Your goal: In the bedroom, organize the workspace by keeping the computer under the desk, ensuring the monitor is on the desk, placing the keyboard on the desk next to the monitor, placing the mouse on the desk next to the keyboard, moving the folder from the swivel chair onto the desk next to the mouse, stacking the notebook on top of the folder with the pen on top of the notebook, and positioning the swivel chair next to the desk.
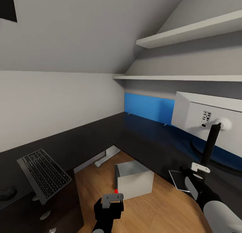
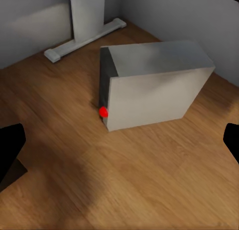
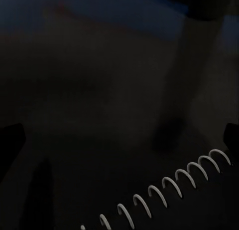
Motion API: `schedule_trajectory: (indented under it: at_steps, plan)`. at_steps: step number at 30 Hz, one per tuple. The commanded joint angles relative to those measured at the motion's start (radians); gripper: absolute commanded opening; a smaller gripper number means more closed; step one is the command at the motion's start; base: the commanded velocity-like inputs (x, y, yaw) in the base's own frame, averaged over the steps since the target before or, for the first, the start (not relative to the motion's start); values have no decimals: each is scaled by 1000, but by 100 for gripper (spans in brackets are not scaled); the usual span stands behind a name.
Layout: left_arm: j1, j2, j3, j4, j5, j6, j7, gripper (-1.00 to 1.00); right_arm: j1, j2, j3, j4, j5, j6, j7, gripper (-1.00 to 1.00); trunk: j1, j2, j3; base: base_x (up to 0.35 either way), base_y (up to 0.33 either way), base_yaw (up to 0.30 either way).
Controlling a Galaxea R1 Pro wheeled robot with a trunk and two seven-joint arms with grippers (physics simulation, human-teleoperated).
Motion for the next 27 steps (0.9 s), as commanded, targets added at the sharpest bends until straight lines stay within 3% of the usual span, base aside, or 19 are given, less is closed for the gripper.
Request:
schedule_trajectory:
  at_steps: [1,27]
  plan:
    - [-1,0,-2,-1,6,4,7,100,0,0,-1,17,-18,4,-3,100,0,-1,-1,-9,6,0]
    - [-1,0,-2,-1,7,3,9,100,0,0,0,17,-18,4,-2,100,0,-1,-1,-24,0,0]
